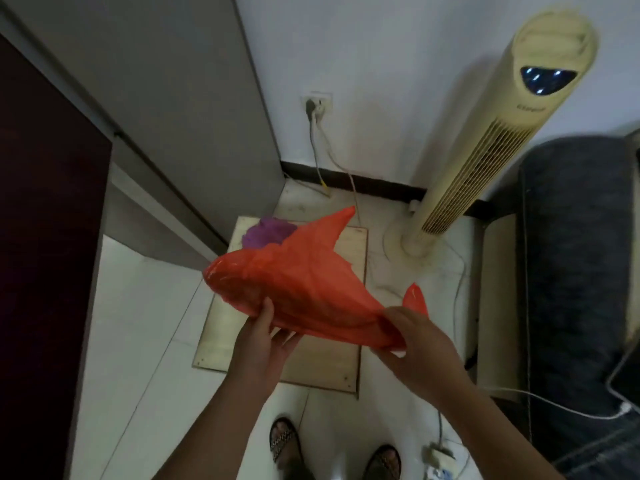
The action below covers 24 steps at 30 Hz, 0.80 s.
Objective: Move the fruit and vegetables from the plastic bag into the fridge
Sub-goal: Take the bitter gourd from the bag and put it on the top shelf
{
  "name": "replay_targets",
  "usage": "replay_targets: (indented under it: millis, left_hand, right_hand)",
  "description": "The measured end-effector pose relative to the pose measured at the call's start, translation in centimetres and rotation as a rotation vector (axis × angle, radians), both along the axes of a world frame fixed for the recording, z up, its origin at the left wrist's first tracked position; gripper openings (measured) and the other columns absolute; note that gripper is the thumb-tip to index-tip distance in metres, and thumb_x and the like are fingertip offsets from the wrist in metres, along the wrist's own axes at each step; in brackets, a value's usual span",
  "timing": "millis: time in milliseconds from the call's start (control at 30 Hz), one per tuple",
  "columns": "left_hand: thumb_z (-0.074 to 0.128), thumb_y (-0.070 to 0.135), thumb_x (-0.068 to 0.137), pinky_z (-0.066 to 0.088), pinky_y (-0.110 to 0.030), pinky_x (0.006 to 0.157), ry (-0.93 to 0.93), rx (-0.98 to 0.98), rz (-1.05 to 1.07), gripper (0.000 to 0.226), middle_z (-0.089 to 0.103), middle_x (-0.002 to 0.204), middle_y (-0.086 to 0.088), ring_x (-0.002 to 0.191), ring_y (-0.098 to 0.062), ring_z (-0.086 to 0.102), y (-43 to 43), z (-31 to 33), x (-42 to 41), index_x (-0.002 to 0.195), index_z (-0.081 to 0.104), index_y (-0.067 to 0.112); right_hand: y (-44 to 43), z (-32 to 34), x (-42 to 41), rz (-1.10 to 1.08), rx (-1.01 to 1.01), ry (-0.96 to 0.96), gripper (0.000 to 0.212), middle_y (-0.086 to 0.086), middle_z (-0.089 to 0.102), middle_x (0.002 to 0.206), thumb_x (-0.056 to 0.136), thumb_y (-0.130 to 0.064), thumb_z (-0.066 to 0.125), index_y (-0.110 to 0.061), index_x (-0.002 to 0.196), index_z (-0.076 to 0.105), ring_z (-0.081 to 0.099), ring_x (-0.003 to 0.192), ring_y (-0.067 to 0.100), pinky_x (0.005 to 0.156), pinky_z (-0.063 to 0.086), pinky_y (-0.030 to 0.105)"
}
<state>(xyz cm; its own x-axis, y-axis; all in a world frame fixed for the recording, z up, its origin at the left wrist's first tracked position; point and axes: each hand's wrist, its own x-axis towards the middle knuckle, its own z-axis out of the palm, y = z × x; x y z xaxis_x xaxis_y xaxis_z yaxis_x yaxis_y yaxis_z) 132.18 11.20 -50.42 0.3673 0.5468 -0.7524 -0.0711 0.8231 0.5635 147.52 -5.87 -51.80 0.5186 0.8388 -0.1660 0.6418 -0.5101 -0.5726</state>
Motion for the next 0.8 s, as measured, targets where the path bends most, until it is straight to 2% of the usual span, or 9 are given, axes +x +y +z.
replay_targets:
  millis: [100,167,233,300,367,500,633,733,800]
  left_hand:
    - [0.059,0.038,0.085,0.048,-0.041,0.085,0.231,0.079,-0.123,0.056,0.054,0.130,-0.005,0.116,-0.026,0.053,1.0,-3.3,-1.6,0.135,0.041,0.020]
    - [0.063,0.039,0.083,0.046,-0.037,0.088,0.526,0.319,-0.195,0.068,0.047,0.138,-0.004,0.119,-0.023,0.050,1.4,-4.6,-2.9,0.141,0.033,0.021]
    - [0.066,0.036,0.082,0.043,-0.034,0.091,0.709,0.693,-0.287,0.071,0.043,0.139,0.000,0.123,-0.019,0.045,1.9,-5.2,-3.6,0.141,0.030,0.021]
    - [0.065,0.034,0.084,0.041,-0.033,0.095,0.684,1.098,-0.464,0.061,0.045,0.132,0.006,0.121,-0.013,0.043,2.7,-6.1,-3.3,0.137,0.038,0.020]
    - [0.058,0.041,0.085,0.038,-0.033,0.099,0.597,1.336,-0.762,0.053,0.047,0.133,0.004,0.126,-0.013,0.040,3.4,-7.5,-1.9,0.134,0.043,0.024]
    - [0.046,0.045,0.088,0.024,-0.043,0.114,0.475,1.492,-1.284,0.056,0.037,0.147,0.003,0.141,-0.019,0.023,3.3,-10.6,2.4,0.140,0.037,0.029]
    - [0.044,0.046,0.093,0.002,-0.046,0.117,0.607,1.531,-1.784,0.065,0.023,0.153,0.006,0.144,-0.016,0.010,2.8,-12.2,3.9,0.148,0.011,0.033]
    - [0.045,0.042,0.093,0.003,-0.045,0.116,0.567,1.516,-1.767,0.057,0.036,0.144,0.001,0.138,-0.018,0.026,3.2,-12.6,2.1,0.145,0.026,0.030]
    - [0.044,0.043,0.088,0.023,-0.050,0.110,0.480,1.581,-1.665,0.050,0.054,0.127,-0.002,0.122,-0.022,0.049,3.1,-13.0,0.3,0.135,0.046,0.025]
  right_hand:
    - [1.4,-5.0,-0.1,-0.008,-0.002,-0.041,0.046,-0.005,0.060,0.121,0.079,-0.027,0.069,-0.021,0.123,0.055,0.057,0.106,0.015,0.083,0.048,0.027]
    - [2.7,-7.9,-0.3,0.006,0.013,-0.086,0.043,0.001,0.063,0.117,0.077,-0.019,0.071,-0.016,0.118,0.059,0.061,0.101,0.021,0.080,0.050,0.031]
    - [4.1,-10.1,-0.4,0.025,0.021,-0.120,0.038,0.005,0.066,0.110,0.074,-0.013,0.072,-0.013,0.111,0.063,0.063,0.095,0.026,0.073,0.053,0.036]
    - [5.0,-11.7,-0.5,0.055,0.021,-0.152,0.034,0.005,0.067,0.105,0.071,-0.011,0.074,-0.013,0.105,0.066,0.065,0.089,0.028,0.066,0.054,0.036]
    - [5.3,-12.7,-0.3,0.076,0.013,-0.163,0.032,0.005,0.067,0.105,0.071,-0.011,0.075,-0.014,0.102,0.067,0.065,0.089,0.027,0.064,0.054,0.035]
    - [4.0,-13.3,0.1,0.107,-0.014,-0.183,0.044,0.005,0.067,0.107,0.064,-0.018,0.083,-0.015,0.104,0.067,0.067,0.091,0.028,0.067,0.056,0.038]
    - [1.4,-12.6,0.9,0.088,-0.072,-0.146,0.050,0.001,0.067,0.109,0.064,-0.034,0.083,-0.020,0.109,0.066,0.066,0.095,0.024,0.081,0.051,0.036]
    - [-0.4,-11.6,0.9,0.008,-0.090,-0.026,0.040,-0.007,0.068,0.105,0.073,-0.043,0.073,-0.026,0.109,0.066,0.062,0.090,0.009,0.083,0.039,0.013]
    - [-1.2,-11.6,0.7,-0.080,-0.110,0.085,0.037,-0.012,0.067,0.102,0.078,-0.046,0.066,-0.028,0.111,0.065,0.058,0.085,0.000,0.075,0.032,0.004]
